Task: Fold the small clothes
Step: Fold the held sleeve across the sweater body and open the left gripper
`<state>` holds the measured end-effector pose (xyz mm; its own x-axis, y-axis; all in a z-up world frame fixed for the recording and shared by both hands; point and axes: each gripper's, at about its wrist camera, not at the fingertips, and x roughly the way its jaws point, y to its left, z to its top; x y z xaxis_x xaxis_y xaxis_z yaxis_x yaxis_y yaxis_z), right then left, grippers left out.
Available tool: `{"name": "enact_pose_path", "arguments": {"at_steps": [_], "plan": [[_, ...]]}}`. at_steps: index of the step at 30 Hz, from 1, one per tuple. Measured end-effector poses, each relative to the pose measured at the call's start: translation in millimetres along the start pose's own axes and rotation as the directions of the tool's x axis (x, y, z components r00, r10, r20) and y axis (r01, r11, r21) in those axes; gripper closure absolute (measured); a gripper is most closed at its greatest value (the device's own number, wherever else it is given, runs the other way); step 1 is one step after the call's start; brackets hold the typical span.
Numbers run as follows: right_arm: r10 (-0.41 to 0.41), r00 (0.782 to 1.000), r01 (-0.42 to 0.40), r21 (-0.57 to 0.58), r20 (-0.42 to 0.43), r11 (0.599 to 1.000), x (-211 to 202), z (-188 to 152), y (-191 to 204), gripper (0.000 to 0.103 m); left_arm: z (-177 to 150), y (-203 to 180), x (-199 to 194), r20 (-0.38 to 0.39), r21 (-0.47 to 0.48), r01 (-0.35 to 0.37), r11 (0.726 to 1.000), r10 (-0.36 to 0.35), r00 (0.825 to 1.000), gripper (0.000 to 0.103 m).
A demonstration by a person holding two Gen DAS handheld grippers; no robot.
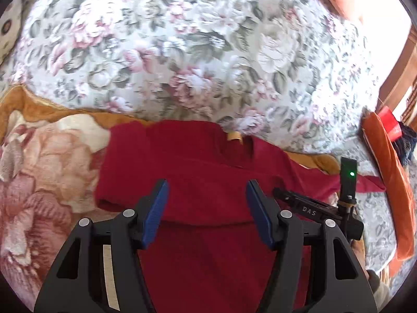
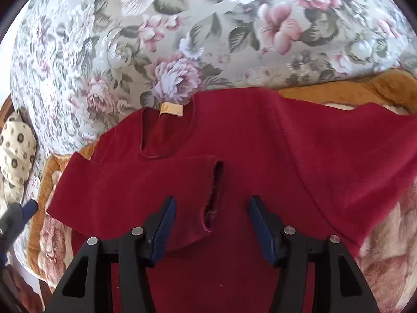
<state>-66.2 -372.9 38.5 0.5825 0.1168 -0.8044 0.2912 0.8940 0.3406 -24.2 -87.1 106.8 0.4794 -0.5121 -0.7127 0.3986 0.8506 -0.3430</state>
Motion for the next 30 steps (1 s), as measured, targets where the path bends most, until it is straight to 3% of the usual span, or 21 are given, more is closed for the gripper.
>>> {"name": "enact_pose_path", "arguments": {"at_steps": [1,5,9,13,16,20,24,27,30], "plan": [[0.01,1.0,-0.009,-0.034,0.018,0.999,-0.4,2.8,7.5,0.097,1.5,13.9,-3.6,0.002,-0.035,-0.019,0.999,0.019,1.0,0.042],[0.02,0.992,-0.01,-0.08,0.125,0.997,-30.3,21.7,13.5,0.098,5.1,49.4,-17.6,0.055,-0.124,-0.055,0.991,0.063,0.997,0.042],[-0.089,0.962,0.112,-0.077,0.257,0.991,-65.5,40.3,-3.3,0.098,5.9,51.7,-8.7,0.058,-0.127,-0.064,0.99,0.072,0.996,0.042],[-0.19,0.949,0.212,-0.064,0.25,0.975,-63.3,45.6,-28.1,0.098,2.1,39.5,19.8,0.008,-0.101,-0.079,0.992,0.08,0.997,0.042],[-0.295,0.926,0.316,-0.057,0.234,0.947,-47.8,36.6,-47.8,0.098,-2.2,26.0,40.2,-0.025,-0.066,-0.093,0.993,0.092,0.995,0.041],[-0.327,0.936,0.337,-0.063,0.129,0.939,-35.0,34.0,-65.1,0.098,-6.8,16.7,72.2,-0.103,-0.01,-0.166,0.986,0.164,0.981,0.041],[-0.303,0.932,0.307,0.01,0.2,0.952,-63.8,28.2,-62.0,0.094,-10.3,18.0,83.3,-0.11,0.002,-0.215,0.977,0.214,0.971,0.041],[-0.153,0.974,0.166,-0.068,0.167,0.984,-61.0,26.3,-40.0,0.094,-12.3,17.4,87.8,-0.108,0.01,-0.235,0.972,0.235,0.966,0.041],[-0.162,0.984,0.169,-0.119,0.068,0.978,-32.2,21.3,-24.2,0.094,-14.8,15.3,93.0,-0.103,0.026,-0.254,0.967,0.255,0.961,0.039]]}}
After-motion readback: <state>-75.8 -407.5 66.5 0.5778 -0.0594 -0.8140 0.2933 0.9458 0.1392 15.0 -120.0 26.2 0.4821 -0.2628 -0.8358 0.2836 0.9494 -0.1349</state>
